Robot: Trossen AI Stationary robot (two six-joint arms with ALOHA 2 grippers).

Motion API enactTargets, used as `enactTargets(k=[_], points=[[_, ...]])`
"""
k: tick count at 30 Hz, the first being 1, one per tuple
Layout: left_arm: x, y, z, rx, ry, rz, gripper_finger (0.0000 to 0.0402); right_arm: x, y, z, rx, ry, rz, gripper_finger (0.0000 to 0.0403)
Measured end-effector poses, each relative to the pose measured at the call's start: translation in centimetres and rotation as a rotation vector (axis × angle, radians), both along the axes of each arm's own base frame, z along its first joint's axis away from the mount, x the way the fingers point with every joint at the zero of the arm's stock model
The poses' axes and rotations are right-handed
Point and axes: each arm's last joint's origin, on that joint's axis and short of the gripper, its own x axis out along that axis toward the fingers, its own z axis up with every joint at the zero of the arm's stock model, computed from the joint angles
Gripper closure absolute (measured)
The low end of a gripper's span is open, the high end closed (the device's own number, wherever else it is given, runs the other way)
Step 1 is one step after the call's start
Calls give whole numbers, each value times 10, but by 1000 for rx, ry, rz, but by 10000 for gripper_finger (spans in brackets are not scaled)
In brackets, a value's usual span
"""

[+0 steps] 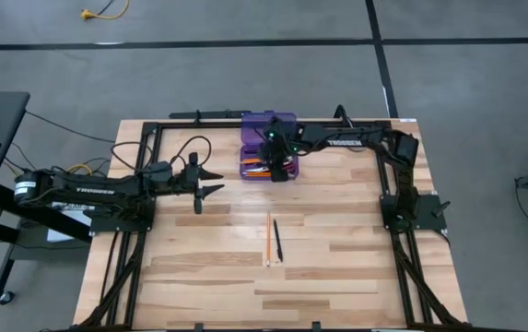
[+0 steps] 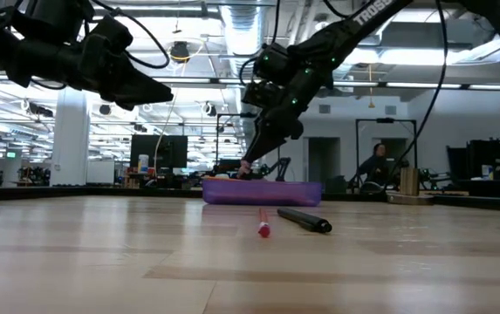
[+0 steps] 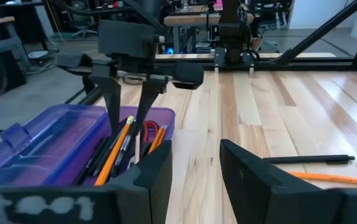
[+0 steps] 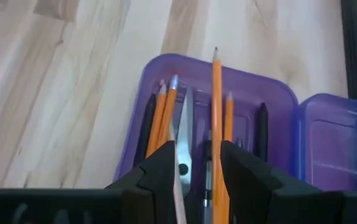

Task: Pick & place school supplies into a supply box
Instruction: Adjust the violet supply box

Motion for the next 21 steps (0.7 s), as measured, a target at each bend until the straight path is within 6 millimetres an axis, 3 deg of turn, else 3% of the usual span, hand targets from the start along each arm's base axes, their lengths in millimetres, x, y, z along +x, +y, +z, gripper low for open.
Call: enactTargets(k=[10,21], points=[[0,0,0,-10,-1,0,278,2,-8,-20,19,39,-24,280],[0,0,0,-27,-4,2,278,1,-12,-17,12,20,-37,280]])
